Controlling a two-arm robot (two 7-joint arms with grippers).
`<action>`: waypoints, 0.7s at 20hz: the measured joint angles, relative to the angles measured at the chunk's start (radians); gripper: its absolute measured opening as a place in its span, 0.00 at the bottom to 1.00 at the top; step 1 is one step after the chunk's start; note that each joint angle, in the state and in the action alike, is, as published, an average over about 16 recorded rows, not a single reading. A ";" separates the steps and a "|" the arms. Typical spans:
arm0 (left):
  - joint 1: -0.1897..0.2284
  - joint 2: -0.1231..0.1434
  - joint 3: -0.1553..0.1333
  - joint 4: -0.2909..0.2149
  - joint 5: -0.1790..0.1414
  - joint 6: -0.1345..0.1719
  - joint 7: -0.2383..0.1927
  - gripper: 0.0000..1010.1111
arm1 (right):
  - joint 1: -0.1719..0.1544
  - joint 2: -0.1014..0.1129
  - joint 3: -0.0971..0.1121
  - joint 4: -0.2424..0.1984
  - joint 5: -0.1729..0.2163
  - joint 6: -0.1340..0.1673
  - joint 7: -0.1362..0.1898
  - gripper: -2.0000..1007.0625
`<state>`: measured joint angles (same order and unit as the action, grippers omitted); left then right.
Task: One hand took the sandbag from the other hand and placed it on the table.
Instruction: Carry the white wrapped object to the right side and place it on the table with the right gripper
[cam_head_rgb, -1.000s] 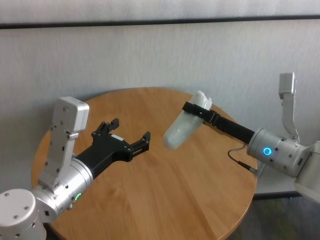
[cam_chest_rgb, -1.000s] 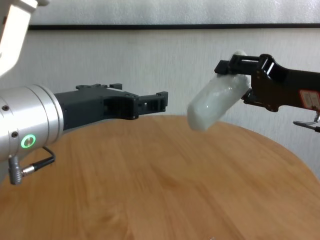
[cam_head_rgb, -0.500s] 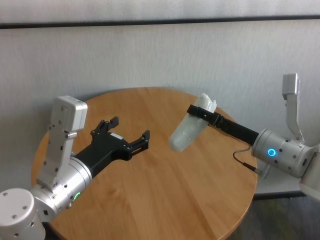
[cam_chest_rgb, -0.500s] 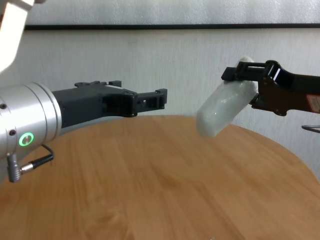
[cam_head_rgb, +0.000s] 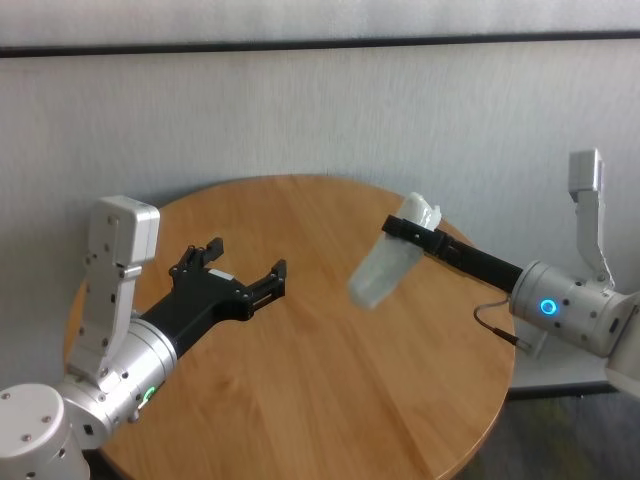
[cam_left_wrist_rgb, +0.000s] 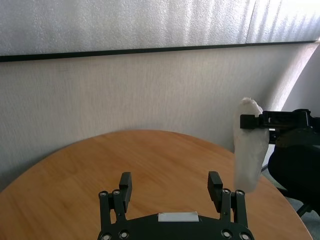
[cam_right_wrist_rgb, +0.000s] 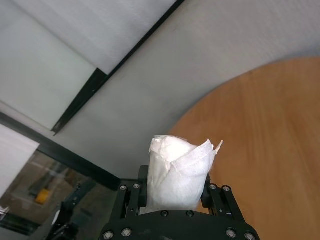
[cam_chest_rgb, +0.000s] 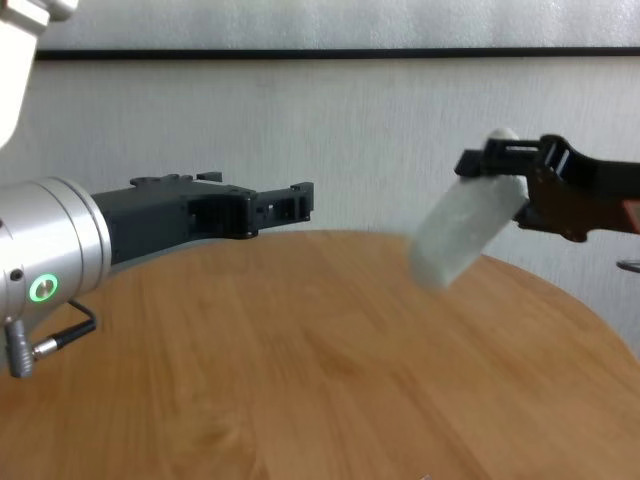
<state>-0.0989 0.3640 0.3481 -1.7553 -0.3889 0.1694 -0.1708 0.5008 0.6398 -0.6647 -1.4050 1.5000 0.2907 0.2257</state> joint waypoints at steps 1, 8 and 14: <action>0.001 -0.002 -0.002 0.000 0.000 0.000 0.001 0.99 | 0.001 0.005 -0.001 0.000 -0.004 0.002 -0.009 0.56; 0.004 -0.005 -0.007 0.002 -0.002 -0.001 0.002 0.99 | 0.011 0.044 -0.009 0.011 -0.048 0.024 -0.075 0.56; 0.003 -0.003 -0.004 0.002 -0.001 -0.003 0.002 0.99 | 0.029 0.075 -0.015 0.040 -0.100 0.051 -0.119 0.56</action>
<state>-0.0960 0.3612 0.3436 -1.7533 -0.3898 0.1668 -0.1692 0.5300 0.7145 -0.6802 -1.3648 1.4004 0.3416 0.1064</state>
